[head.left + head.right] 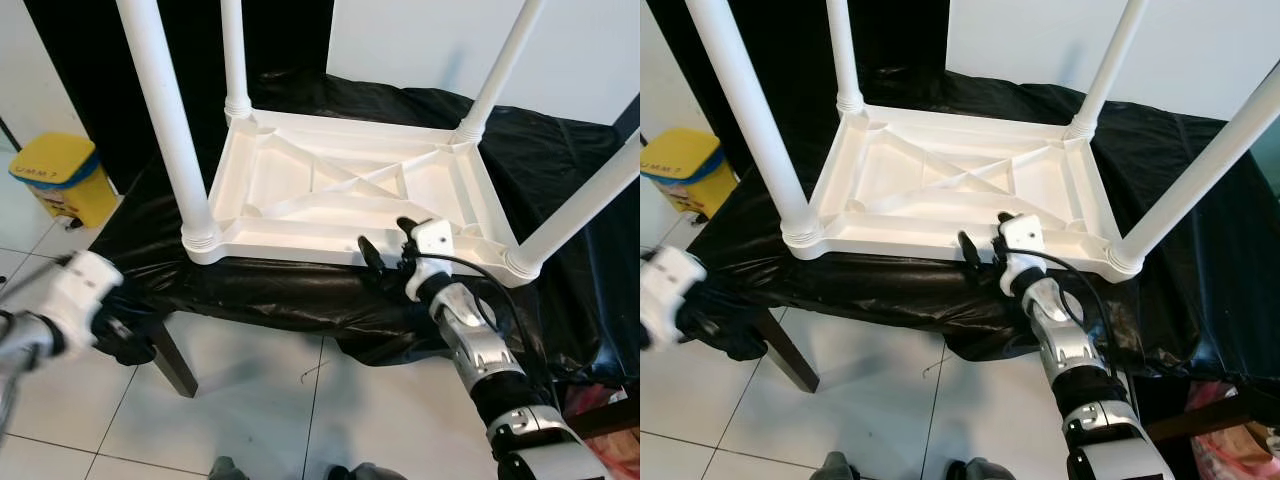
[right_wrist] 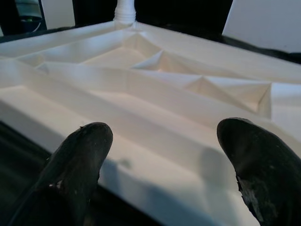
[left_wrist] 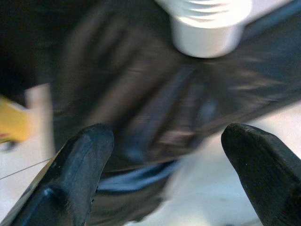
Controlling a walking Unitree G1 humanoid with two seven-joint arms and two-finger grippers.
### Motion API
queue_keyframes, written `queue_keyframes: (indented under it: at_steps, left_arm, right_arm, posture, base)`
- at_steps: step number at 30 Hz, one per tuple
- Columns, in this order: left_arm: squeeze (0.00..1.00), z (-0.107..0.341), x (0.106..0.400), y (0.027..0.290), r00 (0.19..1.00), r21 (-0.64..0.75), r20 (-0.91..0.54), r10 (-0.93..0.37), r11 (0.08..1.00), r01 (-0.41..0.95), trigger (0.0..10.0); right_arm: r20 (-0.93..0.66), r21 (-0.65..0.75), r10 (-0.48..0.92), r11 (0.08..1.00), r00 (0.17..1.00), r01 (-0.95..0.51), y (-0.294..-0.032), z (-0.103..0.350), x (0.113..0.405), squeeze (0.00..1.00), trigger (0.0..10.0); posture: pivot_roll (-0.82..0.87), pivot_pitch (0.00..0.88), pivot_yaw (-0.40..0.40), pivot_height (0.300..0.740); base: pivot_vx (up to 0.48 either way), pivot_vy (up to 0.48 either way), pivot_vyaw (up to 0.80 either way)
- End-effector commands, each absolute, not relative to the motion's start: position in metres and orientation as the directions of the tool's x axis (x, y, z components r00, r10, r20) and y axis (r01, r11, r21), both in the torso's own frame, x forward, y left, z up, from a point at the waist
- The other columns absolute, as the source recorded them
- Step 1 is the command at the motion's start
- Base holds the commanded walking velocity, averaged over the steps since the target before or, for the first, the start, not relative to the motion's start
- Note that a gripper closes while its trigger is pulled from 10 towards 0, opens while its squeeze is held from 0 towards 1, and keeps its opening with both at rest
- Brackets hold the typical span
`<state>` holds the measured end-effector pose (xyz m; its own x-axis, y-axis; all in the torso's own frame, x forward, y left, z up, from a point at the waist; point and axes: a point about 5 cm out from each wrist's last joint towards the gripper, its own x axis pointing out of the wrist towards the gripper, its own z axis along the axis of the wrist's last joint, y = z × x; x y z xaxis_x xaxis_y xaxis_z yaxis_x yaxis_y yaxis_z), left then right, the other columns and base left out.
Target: Building children table
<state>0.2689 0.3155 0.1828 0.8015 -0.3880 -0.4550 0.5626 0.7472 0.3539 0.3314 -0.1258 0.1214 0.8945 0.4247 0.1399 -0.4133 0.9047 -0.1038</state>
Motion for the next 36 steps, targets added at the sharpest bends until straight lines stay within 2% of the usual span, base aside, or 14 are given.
queue_keyframes:
  at_steps: [1, 3, 7, 9, 12, 13, 16, 18, 25, 27, 28, 33, 35, 36]
  left_arm:
    - [0.0, 0.185, 0.274, 0.329, 0.843, 0.403, -0.445, -0.302, 0.773, 0.489, 10.0]
    - [0.0, 0.193, 0.282, 0.34, 0.875, 0.441, -0.421, -0.239, 0.789, 0.428, 10.0]
    - [0.0, 0.198, 0.287, 0.348, 0.893, 0.465, -0.404, -0.197, 0.797, 0.386, 10.0]
    - [0.0, 0.22, 0.305, 0.361, 0.946, 0.536, -0.316, -0.069, 0.81, 0.238, 10.0]
    - [0.0, 0.238, 0.324, 0.364, 0.975, 0.553, -0.222, 0.022, 0.826, 0.107, 10.0]
    - [0.0, 0.238, 0.324, 0.364, 0.975, 0.553, -0.222, 0.022, 0.826, 0.107, 10.0]
    - [0.0, 0.244, 0.336, 0.359, 0.983, 0.549, -0.174, 0.06, 0.834, 0.047, 10.0]
    - [0.0, 0.251, 0.352, 0.347, 0.993, 0.498, -0.1, 0.067, 0.867, -0.009, 10.0]
    - [0.0, 0.255, 0.368, 0.33, 0.997, 0.427, -0.038, 0.06, 0.903, -0.037, 10.0]
    - [0.0, 0.255, 0.374, 0.321, 0.999, 0.392, -0.018, 0.05, 0.919, -0.039, 10.0]
    - [0.0, 0.255, 0.38, 0.312, 0.999, 0.361, -0.001, 0.044, 0.932, -0.04, 10.0]
    - [0.0, 0.255, 0.383, 0.307, 0.999, 0.342, 0.008, 0.04, 0.939, -0.04, 10.0]
    - [0.0, 0.257, 0.392, 0.29, 0.998, 0.238, 0.058, 0.022, 0.971, -0.036, 10.0]
    - [0.0, 0.257, 0.392, 0.29, 0.998, 0.238, 0.058, 0.022, 0.971, -0.036, 10.0]
  right_arm:
    - [0.125, -0.088, 0.417, 0.908, 0.9, -0.409, -0.131, 0.117, 0.328, 0.0, 10.0]
    - [0.118, -0.087, 0.424, 0.905, 0.898, -0.415, -0.131, 0.114, 0.325, 0.0, 10.0]
    - [0.113, -0.087, 0.428, 0.903, 0.897, -0.42, -0.13, 0.112, 0.323, 0.0, 10.0]
    - [0.114, -0.084, 0.423, 0.906, 0.899, -0.415, -0.13, 0.109, 0.318, 0.0, 10.0]
    - [0.128, -0.075, 0.389, 0.921, 0.912, -0.382, -0.131, 0.108, 0.314, 0.0, 10.0]
    - [0.128, -0.075, 0.389, 0.921, 0.912, -0.382, -0.131, 0.108, 0.314, 0.0, 10.0]
    - [0.148, -0.067, 0.345, 0.938, 0.927, -0.339, -0.134, 0.109, 0.312, 0.0, 10.0]
    - [0.171, -0.054, 0.262, 0.965, 0.95, -0.256, -0.139, 0.111, 0.307, 0.0, 10.0]
    - [0.152, -0.027, 0.162, 0.987, 0.975, -0.16, -0.146, 0.108, 0.302, 0.0, 10.0]
    - [0.122, -0.027, 0.108, 0.994, 0.987, -0.106, -0.149, 0.103, 0.3, 0.0, 10.0]
    - [0.086, -0.032, 0.033, 0.999, 0.996, -0.031, -0.154, 0.098, 0.297, 0.0, 10.0]
    - [0.064, -0.04, -0.016, 0.999, 0.998, 0.018, -0.158, 0.095, 0.296, 0.0, 10.0]
    - [0.027, -0.033, -0.104, 0.994, 0.994, 0.105, -0.16, 0.091, 0.293, 0.0, 10.0]
    - [0.027, -0.033, -0.104, 0.994, 0.994, 0.105, -0.16, 0.091, 0.293, 0.0, 10.0]
  posture:
    - [0.13, 0.06, -0.118, 0.74]
    - [0.13, 0.058, -0.115, 0.74]
    - [0.13, 0.058, -0.114, 0.74]
    - [0.11, 0.053, -0.107, 0.74]
    - [0.1, 0.052, -0.105, 0.74]
    - [0.1, 0.052, -0.105, 0.74]
    - [0.1, 0.053, -0.1, 0.74]
    - [0.07, 0.054, -0.089, 0.74]
    - [0.05, 0.058, -0.079, 0.74]
    - [0.04, 0.059, -0.077, 0.74]
    - [0.03, 0.059, -0.075, 0.74]
    - [0.03, 0.06, -0.075, 0.74]
    - [0.01, 0.061, -0.07, 0.74]
    - [0.01, 0.061, -0.07, 0.74]
  base:
    - [0.0, 0.0, 0.0]
    - [0.0, 0.0, 0.0]
    - [0.0, 0.0, 0.0]
    - [0.0, 0.0, 0.0]
    - [0.0, 0.0, 0.0]
    - [0.0, 0.0, 0.0]
    - [0.0, 0.0, 0.0]
    - [0.0, 0.0, 0.0]
    - [0.0, 0.0, 0.0]
    - [0.0, 0.0, 0.0]
    - [0.0, 0.0, 0.0]
    - [0.0, 0.0, 0.0]
    - [0.0, 0.0, 0.0]
    - [0.0, 0.0, 0.0]
